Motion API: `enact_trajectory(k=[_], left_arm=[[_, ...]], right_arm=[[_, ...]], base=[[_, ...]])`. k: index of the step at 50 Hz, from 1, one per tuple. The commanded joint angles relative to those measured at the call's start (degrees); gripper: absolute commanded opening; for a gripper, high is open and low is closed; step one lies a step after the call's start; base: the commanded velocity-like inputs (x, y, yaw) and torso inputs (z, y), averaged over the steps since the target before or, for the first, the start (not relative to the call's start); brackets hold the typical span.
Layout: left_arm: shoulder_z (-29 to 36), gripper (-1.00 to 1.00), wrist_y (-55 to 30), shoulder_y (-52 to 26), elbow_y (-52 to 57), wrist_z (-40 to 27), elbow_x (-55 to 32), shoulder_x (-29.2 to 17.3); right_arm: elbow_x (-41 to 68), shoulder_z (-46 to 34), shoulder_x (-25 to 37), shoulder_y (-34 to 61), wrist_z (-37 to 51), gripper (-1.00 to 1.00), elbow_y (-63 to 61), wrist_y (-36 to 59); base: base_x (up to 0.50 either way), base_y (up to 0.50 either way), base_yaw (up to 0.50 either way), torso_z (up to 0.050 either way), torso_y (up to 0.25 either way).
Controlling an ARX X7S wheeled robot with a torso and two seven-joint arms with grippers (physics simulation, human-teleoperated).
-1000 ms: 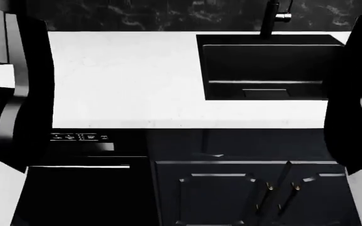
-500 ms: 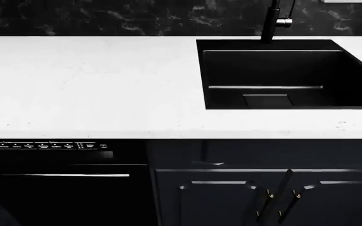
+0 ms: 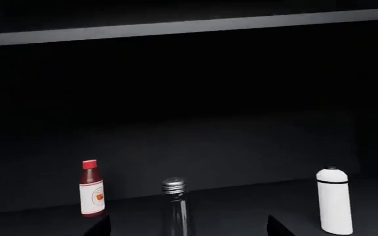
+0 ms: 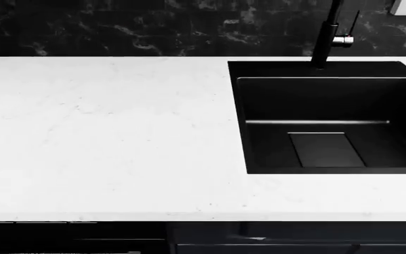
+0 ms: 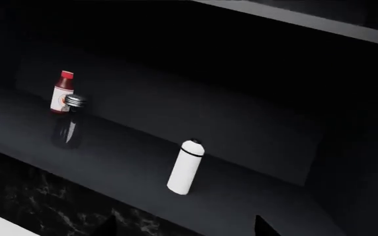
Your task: Pick and place the shaker into the drawer. Then close the cabinet.
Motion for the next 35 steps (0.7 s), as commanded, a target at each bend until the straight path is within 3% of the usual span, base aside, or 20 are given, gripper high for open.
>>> enact_trajectory(k=[1,19,30,35], left_arm=[[3.8,1.0,0.9,-0.1,-1.2,0.2,-3.7,0.1],[8.3,1.0,1.9,-0.1,-1.6,0.5,-7.5,0.1],[11.7,1.0,2.6,-0.1,-2.0,0.5,-10.9,0.1],[12.2,1.0,2.6,-0.1,-2.0,0.5,-11.5,0.1]], right_arm=[[0.9,0.0,0.3,0.2,-0.2,1.0,1.2,-0.9],[1.7,0.3,-0.2,0.2,-1.9,1.0,-0.1,-1.8],[2.8,0.2,0.2,0.2,-1.3,1.0,0.2,-1.6],[2.3,0.2,0.3,0.2,-1.7,1.0,0.5,-1.6]], base=[[0.5,0.0,0.0,0.0,0.0],[0.5,0.0,0.0,0.0,0.001],[0.01,0.0,0.0,0.0,0.001],[0.5,0.0,0.0,0.0,0.0]])
